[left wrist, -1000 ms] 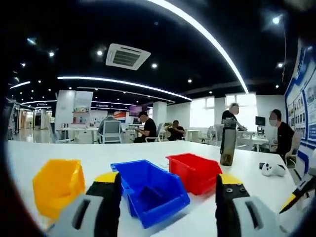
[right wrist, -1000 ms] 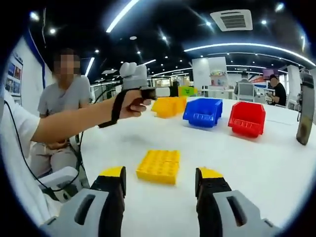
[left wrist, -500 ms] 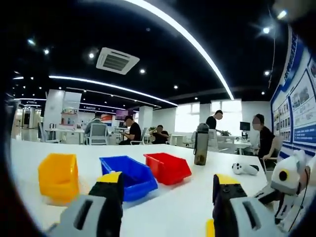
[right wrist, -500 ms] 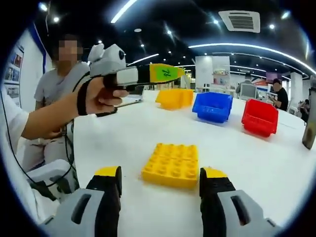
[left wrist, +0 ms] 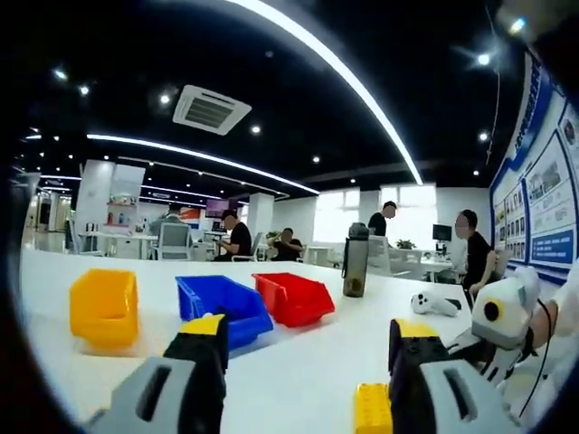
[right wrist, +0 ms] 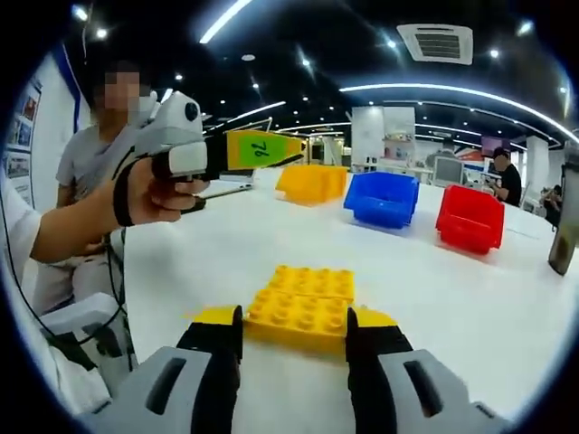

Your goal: Take apart the toy blocks one by one and place each separated block into its matching bin, sorting the blocks by their type until all the connected pieces are disassembled and separated into the correct bins

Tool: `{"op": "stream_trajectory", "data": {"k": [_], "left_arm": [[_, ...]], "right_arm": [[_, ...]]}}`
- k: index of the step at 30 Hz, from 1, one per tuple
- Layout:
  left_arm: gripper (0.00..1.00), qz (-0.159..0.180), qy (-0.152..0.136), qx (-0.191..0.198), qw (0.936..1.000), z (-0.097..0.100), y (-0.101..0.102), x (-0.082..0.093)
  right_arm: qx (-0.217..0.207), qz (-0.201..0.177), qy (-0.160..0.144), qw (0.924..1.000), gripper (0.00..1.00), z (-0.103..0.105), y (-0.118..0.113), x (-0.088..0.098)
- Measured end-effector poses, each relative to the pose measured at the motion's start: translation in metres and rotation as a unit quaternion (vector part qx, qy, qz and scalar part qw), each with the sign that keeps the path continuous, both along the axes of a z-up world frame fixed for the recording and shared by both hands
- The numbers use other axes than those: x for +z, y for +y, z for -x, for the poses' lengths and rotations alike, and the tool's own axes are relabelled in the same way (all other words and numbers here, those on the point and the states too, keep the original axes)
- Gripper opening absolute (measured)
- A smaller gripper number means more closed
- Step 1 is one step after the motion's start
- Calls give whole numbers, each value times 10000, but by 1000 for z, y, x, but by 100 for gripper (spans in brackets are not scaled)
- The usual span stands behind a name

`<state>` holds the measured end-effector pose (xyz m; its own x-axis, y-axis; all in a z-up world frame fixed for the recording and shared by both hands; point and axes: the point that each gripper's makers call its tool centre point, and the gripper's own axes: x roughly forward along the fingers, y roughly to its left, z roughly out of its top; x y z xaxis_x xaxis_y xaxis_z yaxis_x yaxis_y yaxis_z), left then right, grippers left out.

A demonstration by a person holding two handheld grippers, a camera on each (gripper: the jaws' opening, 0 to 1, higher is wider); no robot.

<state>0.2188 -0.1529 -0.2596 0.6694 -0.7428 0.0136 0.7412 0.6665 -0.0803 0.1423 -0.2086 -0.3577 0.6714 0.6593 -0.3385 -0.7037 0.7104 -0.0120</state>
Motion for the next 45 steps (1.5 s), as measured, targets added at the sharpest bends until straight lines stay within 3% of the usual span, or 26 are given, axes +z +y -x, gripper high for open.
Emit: {"op": "stream_trajectory", "data": {"k": [12,17,20,26,29,32,35,38,40,45], "left_arm": [[71,-89,91,-34,9999,0,-1,-12],[71,-138,169,-95,9997,5,-5,-22],[71,-199,252,-171,9993,10,-12,-31],[71,-596,387,-511,9962,27,-38,-58],[69,-741,584,-598,9937,31,-45,-71],[67,-1138,602,-622,9897,33,-46,-84],[57,-1126,693,-742,9884,38,-51,-84],[39,-1305,662,-822,9858,42,-52,-89],[26,-1345,786,-883,9838,45,-52,-92],[26,-1343,897,-951,9823,51,-55,-94]], "right_arm": [[115,-183,3,9998,46,5,-1,12],[30,-210,-57,9998,46,4,-17,23],[-112,-495,36,9987,46,0,-28,34],[-411,-573,-277,9971,46,-11,-59,64],[-509,-618,-417,9959,46,-13,-68,77],[-569,-652,-519,9949,46,-14,-73,85],[-583,-666,-558,9945,46,-14,-73,87],[-576,-663,-548,9946,46,-14,-72,85],[-570,-658,-527,9948,46,-14,-72,83],[-580,-647,-526,9948,46,-14,-73,83]]}}
